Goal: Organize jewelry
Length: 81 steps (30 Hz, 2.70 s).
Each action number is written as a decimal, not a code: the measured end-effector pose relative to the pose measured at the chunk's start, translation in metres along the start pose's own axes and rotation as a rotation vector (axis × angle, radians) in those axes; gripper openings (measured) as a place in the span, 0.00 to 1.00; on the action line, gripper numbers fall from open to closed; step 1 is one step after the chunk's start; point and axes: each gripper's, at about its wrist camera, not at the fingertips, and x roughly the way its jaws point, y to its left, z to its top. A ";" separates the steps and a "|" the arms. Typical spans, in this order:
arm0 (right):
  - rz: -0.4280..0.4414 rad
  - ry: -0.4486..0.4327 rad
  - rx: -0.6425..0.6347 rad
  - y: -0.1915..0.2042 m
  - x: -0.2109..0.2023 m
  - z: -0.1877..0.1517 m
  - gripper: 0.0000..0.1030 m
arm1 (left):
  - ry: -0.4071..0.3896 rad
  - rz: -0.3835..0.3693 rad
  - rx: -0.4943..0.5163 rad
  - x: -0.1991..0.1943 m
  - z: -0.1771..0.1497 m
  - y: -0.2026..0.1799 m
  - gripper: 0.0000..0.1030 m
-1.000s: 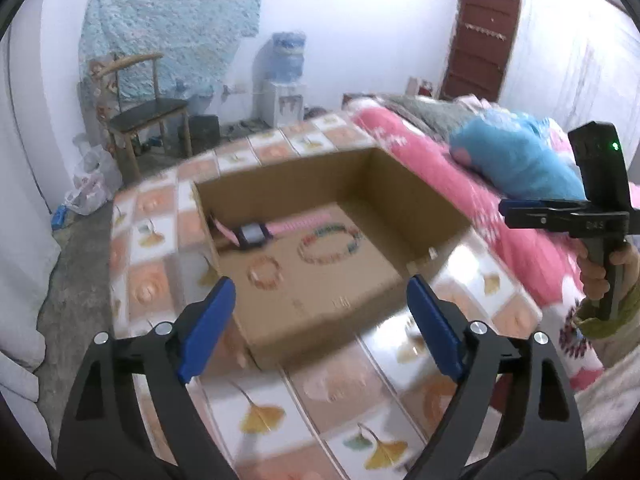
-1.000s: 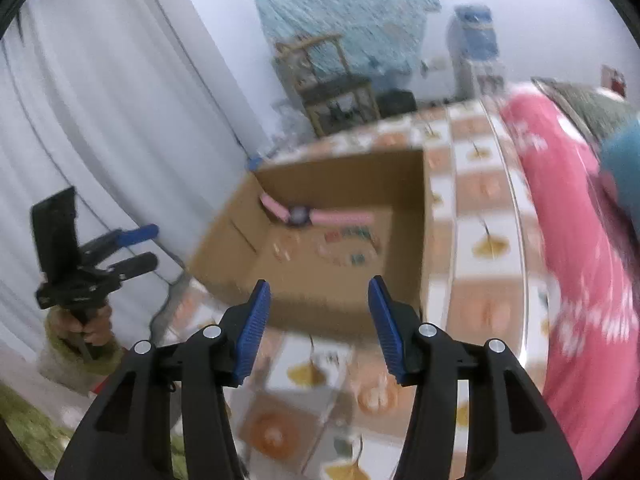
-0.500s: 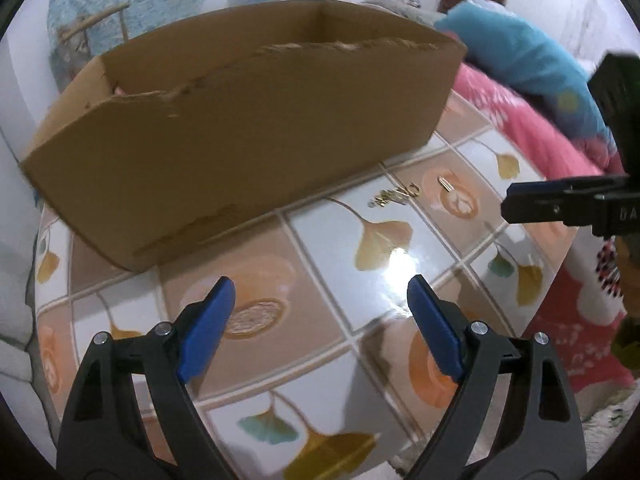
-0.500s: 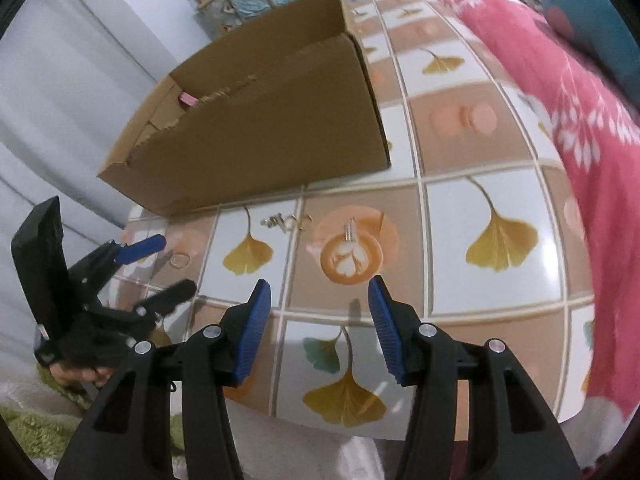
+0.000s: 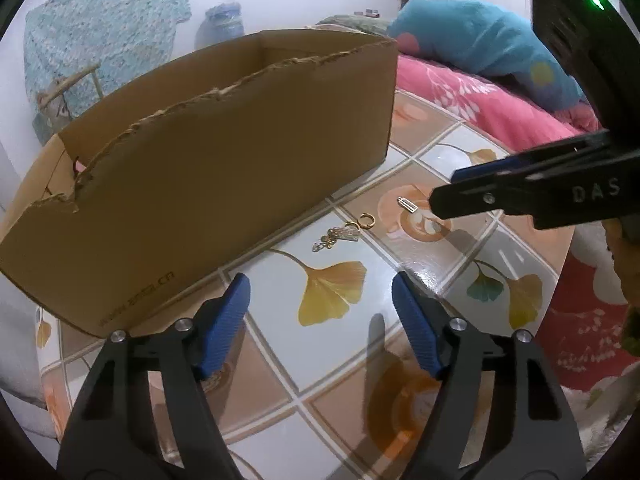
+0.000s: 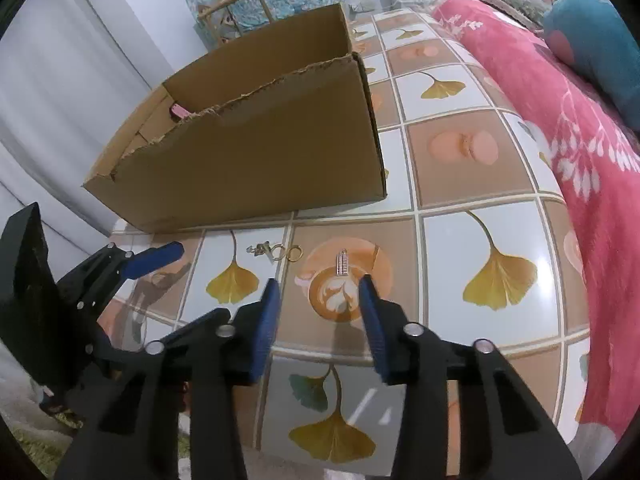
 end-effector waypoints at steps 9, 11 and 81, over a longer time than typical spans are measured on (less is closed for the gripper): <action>-0.024 -0.001 -0.029 0.007 0.011 0.005 0.24 | 0.018 0.011 0.009 0.009 -0.001 -0.006 0.67; -0.041 0.006 -0.035 0.006 0.015 0.007 0.22 | 0.024 0.012 -0.004 0.011 -0.001 -0.005 0.67; 0.087 0.035 -0.072 0.016 0.025 0.003 0.20 | 0.006 -0.089 -0.105 -0.035 -0.007 0.044 0.00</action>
